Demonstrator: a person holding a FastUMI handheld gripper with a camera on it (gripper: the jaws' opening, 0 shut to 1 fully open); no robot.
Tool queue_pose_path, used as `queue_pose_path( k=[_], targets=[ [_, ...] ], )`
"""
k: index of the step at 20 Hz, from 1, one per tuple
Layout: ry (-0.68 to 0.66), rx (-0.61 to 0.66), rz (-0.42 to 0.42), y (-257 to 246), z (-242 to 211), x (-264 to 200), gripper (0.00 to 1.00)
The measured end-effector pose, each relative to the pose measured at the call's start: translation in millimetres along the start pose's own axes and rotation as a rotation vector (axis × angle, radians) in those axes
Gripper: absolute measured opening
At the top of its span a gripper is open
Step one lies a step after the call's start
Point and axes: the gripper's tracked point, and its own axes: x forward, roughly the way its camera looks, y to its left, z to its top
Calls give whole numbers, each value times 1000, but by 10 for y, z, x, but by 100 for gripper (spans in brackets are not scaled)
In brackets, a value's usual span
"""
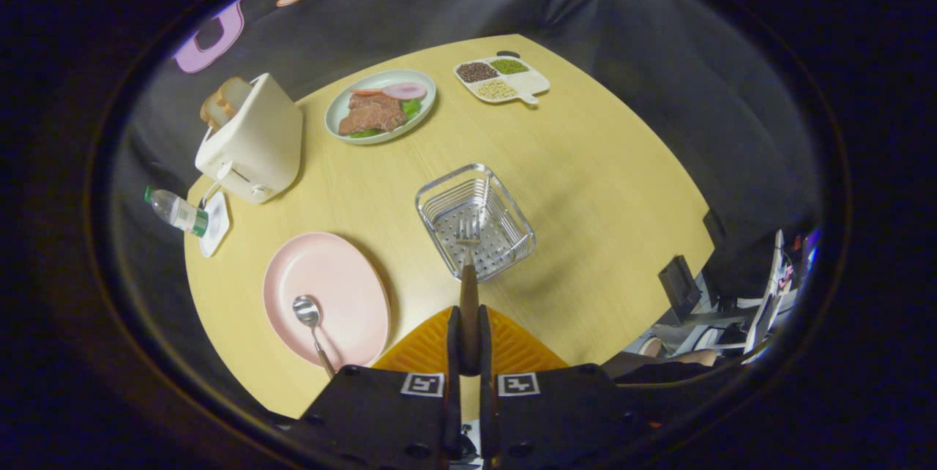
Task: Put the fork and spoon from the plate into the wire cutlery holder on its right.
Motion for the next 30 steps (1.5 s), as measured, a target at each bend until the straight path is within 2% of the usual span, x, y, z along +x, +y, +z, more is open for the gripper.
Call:
queue_pose_path(
  k=[3,8,14,18,25,30],
  targets=[
    [-9,4,-1,-35,36,-11,18],
    [-54,-70,-5,-30,49,-101,100],
    [-133,-187,-16,64,-1,-296,100],
    [-205,-265,9,255,-101,-494,100],
    [-342,-369,155,905,-534,-708,100],
    [-404,-384,219,1226,-944,-520,100]
  ],
)
